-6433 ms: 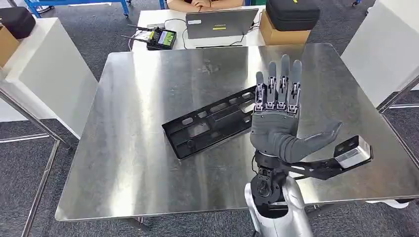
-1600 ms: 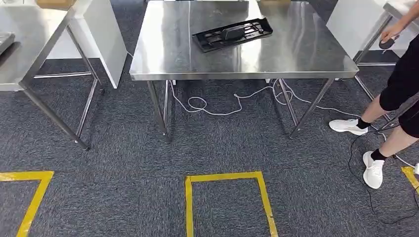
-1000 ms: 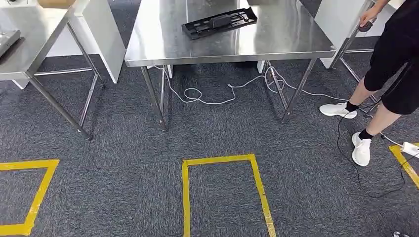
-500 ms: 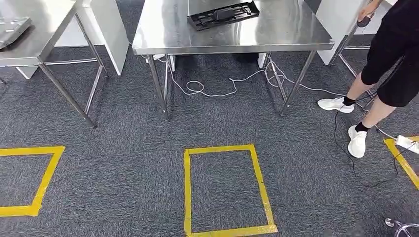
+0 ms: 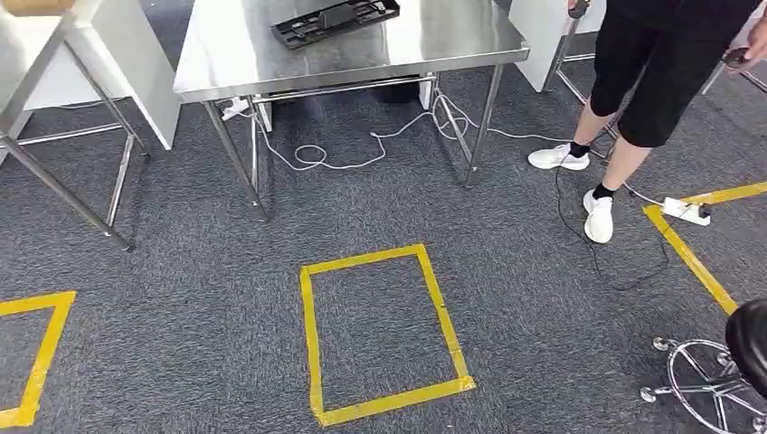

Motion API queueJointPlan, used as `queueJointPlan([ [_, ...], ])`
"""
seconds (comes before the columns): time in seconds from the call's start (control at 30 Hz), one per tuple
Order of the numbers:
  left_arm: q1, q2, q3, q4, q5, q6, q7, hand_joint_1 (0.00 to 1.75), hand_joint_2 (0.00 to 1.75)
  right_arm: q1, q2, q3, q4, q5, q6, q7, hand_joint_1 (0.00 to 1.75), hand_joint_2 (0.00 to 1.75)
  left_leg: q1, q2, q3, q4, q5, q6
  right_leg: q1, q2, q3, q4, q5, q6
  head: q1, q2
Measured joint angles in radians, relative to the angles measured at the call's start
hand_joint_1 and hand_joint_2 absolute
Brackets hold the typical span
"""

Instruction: Take the parts from the cabinet and place them on the table.

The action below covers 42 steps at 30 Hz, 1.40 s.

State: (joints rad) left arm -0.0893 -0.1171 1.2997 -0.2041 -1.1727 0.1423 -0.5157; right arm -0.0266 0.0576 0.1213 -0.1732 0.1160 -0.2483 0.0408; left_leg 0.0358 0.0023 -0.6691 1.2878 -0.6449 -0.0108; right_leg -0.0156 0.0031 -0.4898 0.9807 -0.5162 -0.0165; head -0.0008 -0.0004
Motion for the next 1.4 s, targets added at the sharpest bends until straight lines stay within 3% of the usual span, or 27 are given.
queueJointPlan([
  [0.07,0.0,0.0,0.0,0.0,0.0,0.0,0.001,0.0,0.0,0.004,-0.001,0.0,0.0,0.001,0.0,0.0,0.0,0.0,-0.001,-0.001,0.023,-0.008,0.031,0.011,0.01,0.022,-0.004,0.001,0.006,0.0,0.001,0.0],
  [0.13,0.0,0.0,-0.001,0.0,0.0,0.0,0.001,0.0,0.0,0.005,-0.001,0.0,0.0,0.001,0.0,0.0,0.0,0.0,-0.007,-0.018,0.116,-0.164,0.117,0.032,0.016,0.047,0.007,0.002,0.008,0.003,0.0,0.0],
  [0.17,0.0,0.001,-0.001,0.0,0.0,0.0,0.001,0.0,0.0,0.005,0.001,0.0,0.0,0.001,0.0,0.0,0.0,0.0,-0.011,-0.054,0.155,-0.242,0.145,0.047,0.016,0.057,0.007,0.002,0.009,0.004,0.0,0.0],
  [0.2,0.002,0.005,-0.001,0.0,0.0,0.002,0.001,0.0,0.0,0.003,0.007,0.0,0.0,0.001,0.0,0.0,0.0,0.0,-0.009,-0.092,0.169,-0.258,0.136,0.058,0.02,0.065,-0.004,0.004,0.013,0.012,0.007,0.0],
  [0.3,0.004,0.005,-0.002,0.0,0.002,0.003,0.002,0.0,0.0,0.0,0.008,0.0,0.001,0.001,0.0,0.0,0.0,0.0,-0.025,-0.067,0.165,-0.265,0.149,0.059,-0.001,0.1,-0.013,0.0,0.027,0.034,-0.002,0.0],
  [0.33,0.002,0.005,-0.002,0.0,0.001,0.003,0.002,0.0,0.0,0.0,0.01,0.0,0.001,0.001,0.0,0.0,0.0,0.0,-0.027,-0.051,0.173,-0.29,0.158,0.068,0.008,0.11,-0.018,-0.007,0.033,0.043,-0.003,0.0],
  [0.4,-0.003,0.003,-0.002,0.0,0.001,0.003,0.001,0.0,0.0,-0.002,0.006,0.0,0.002,0.001,0.0,0.0,0.0,0.0,-0.017,-0.021,0.194,-0.35,0.162,0.07,0.012,0.032,-0.063,0.059,-0.007,0.033,0.004,0.0],
  [0.47,0.001,0.003,-0.002,0.0,0.001,0.003,0.002,0.0,0.0,-0.004,0.006,0.0,0.002,0.001,0.0,0.001,0.0,0.0,-0.017,0.009,0.19,-0.35,0.163,0.07,0.004,0.014,-0.138,0.206,-0.064,0.032,0.015,0.0],
  [0.53,0.003,0.002,-0.002,0.0,0.001,0.003,0.002,0.0,0.0,-0.001,0.003,0.0,0.002,0.001,0.0,0.001,0.0,0.0,-0.017,0.039,0.188,-0.348,0.163,0.069,-0.003,0.009,-0.189,0.31,-0.085,0.046,0.015,0.0],
  [0.57,0.003,0.002,-0.002,0.0,0.001,0.003,0.002,0.0,0.0,0.001,0.002,0.0,0.002,0.001,0.0,0.001,0.0,0.0,-0.016,0.052,0.188,-0.347,0.162,0.067,-0.008,0.006,-0.177,0.286,-0.064,0.06,0.015,0.0],
  [0.63,0.002,-0.002,-0.002,0.0,0.001,0.003,0.002,0.0,0.0,0.004,-0.002,0.0,0.002,0.001,0.0,0.001,0.0,0.0,-0.011,0.073,0.188,-0.34,0.158,0.057,-0.018,-0.015,-0.093,0.124,0.008,0.09,0.015,0.0],
  [0.67,0.001,-0.002,-0.002,0.0,0.001,0.003,0.002,0.0,0.0,0.003,-0.003,0.0,0.002,0.001,0.0,0.001,0.0,0.0,-0.009,0.084,0.189,-0.329,0.151,0.046,-0.023,-0.049,-0.037,0.017,0.041,0.1,0.015,0.0],
  [0.7,0.001,0.001,-0.002,-0.001,0.001,0.003,0.002,0.0,0.0,-0.001,0.003,0.0,0.002,0.001,0.0,0.001,0.0,0.0,-0.017,0.09,0.186,-0.324,0.145,0.035,-0.012,-0.067,-0.035,0.014,0.031,0.086,0.017,0.0],
  [0.77,-0.002,0.001,-0.002,-0.001,0.001,0.003,0.001,0.0,0.0,0.0,0.0,0.0,0.002,0.001,0.0,0.001,0.0,0.0,-0.018,0.102,0.186,-0.315,0.142,0.022,-0.011,-0.043,-0.043,0.011,0.039,0.058,0.009,0.0],
  [0.83,-0.006,0.0,-0.002,-0.001,0.001,0.003,0.002,0.0,0.0,0.002,-0.002,0.0,0.002,0.002,0.0,0.001,0.0,0.0,-0.012,0.118,0.189,-0.318,0.143,0.013,-0.006,-0.026,-0.056,0.011,0.041,0.042,0.01,0.0],
  [0.87,-0.007,-0.002,-0.002,-0.001,0.001,0.003,0.002,0.0,0.0,0.001,-0.002,0.0,0.002,0.003,0.0,0.001,0.0,0.0,-0.004,0.104,0.186,-0.312,0.134,0.002,-0.017,-0.017,-0.047,0.009,0.047,0.031,0.009,0.0],
  [0.9,-0.008,-0.002,-0.002,-0.001,0.001,0.003,0.002,0.0,0.0,0.0,-0.001,0.0,0.002,0.005,0.001,0.001,0.0,0.0,-0.003,0.058,0.174,-0.279,0.099,-0.002,-0.017,-0.01,-0.051,0.009,0.051,0.025,0.006,0.0],
  [0.93,-0.008,-0.002,-0.002,-0.001,0.001,0.004,0.002,0.0,0.0,-0.001,-0.002,0.0,0.002,0.005,0.001,0.001,0.0,0.0,-0.004,0.026,0.144,-0.211,0.049,0.0,-0.013,-0.002,-0.056,0.009,0.055,0.018,0.005,0.0],
  [1.0,-0.004,-0.001,-0.002,-0.001,0.001,0.005,0.002,0.0,0.0,-0.001,0.0,0.0,0.002,0.008,0.003,-0.001,0.0,0.0,-0.004,0.004,0.072,-0.045,-0.032,0.004,-0.005,0.018,-0.068,0.01,0.063,0.006,0.005,0.0],
  [1.07,-0.002,-0.001,-0.002,-0.001,0.001,0.005,0.001,0.0,0.0,0.0,-0.001,0.0,0.002,0.009,0.007,-0.001,0.0,0.0,-0.005,0.001,0.047,0.014,-0.035,0.012,0.0,0.041,-0.073,0.01,0.069,0.004,0.005,0.0],
  [1.13,-0.002,-0.001,-0.002,-0.001,0.001,0.005,0.0,0.0,0.0,0.002,-0.001,0.0,0.002,0.01,0.011,-0.001,0.0,0.0,-0.006,-0.006,0.102,-0.097,0.043,0.026,0.003,0.068,-0.074,0.01,0.075,0.007,0.006,0.0],
  [1.17,-0.002,-0.001,-0.002,-0.001,0.001,0.005,-0.001,0.0,0.0,0.001,-0.001,0.0,0.002,0.01,0.012,-0.001,0.0,0.0,-0.008,-0.022,0.144,-0.183,0.086,0.035,0.004,0.082,-0.074,0.01,0.077,0.01,0.005,0.0],
  [1.2,-0.002,0.001,-0.002,-0.001,0.002,0.005,-0.001,0.0,0.0,0.0,0.001,0.0,0.002,0.01,0.013,-0.001,0.0,0.0,-0.01,-0.073,0.184,-0.262,0.118,0.047,0.002,0.093,-0.075,0.01,0.08,0.015,0.006,0.0],
  [1.23,-0.002,0.002,-0.002,-0.001,0.002,0.005,-0.001,0.0,0.0,-0.002,0.002,0.0,0.002,0.01,0.014,-0.001,0.0,0.0,-0.01,-0.101,0.194,-0.296,0.111,0.052,0.017,0.101,-0.08,0.016,0.083,0.02,0.007,0.0],
  [1.3,-0.001,0.002,-0.002,-0.001,0.011,0.006,0.002,0.0,0.0,-0.005,0.004,0.001,0.002,0.015,0.014,-0.001,0.0,0.0,-0.02,-0.079,0.19,-0.295,0.114,0.046,0.005,0.122,-0.092,0.014,0.094,0.035,0.007,0.0],
  [1.37,-0.001,0.006,-0.001,-0.001,0.032,-0.003,0.009,0.0,0.0,0.0,0.01,0.003,0.003,0.032,0.009,0.005,0.0,0.0,-0.022,-0.051,0.19,-0.307,0.13,0.058,0.008,0.142,-0.112,0.006,0.105,0.053,0.006,0.0],
  [1.4,-0.005,0.014,0.003,-0.002,0.048,-0.012,0.02,0.0,0.0,-0.002,0.018,0.008,0.004,0.05,0.002,0.009,0.0,0.0,-0.018,-0.035,0.188,-0.315,0.142,0.061,0.006,0.09,-0.114,0.025,0.096,0.048,0.008,0.0],
])
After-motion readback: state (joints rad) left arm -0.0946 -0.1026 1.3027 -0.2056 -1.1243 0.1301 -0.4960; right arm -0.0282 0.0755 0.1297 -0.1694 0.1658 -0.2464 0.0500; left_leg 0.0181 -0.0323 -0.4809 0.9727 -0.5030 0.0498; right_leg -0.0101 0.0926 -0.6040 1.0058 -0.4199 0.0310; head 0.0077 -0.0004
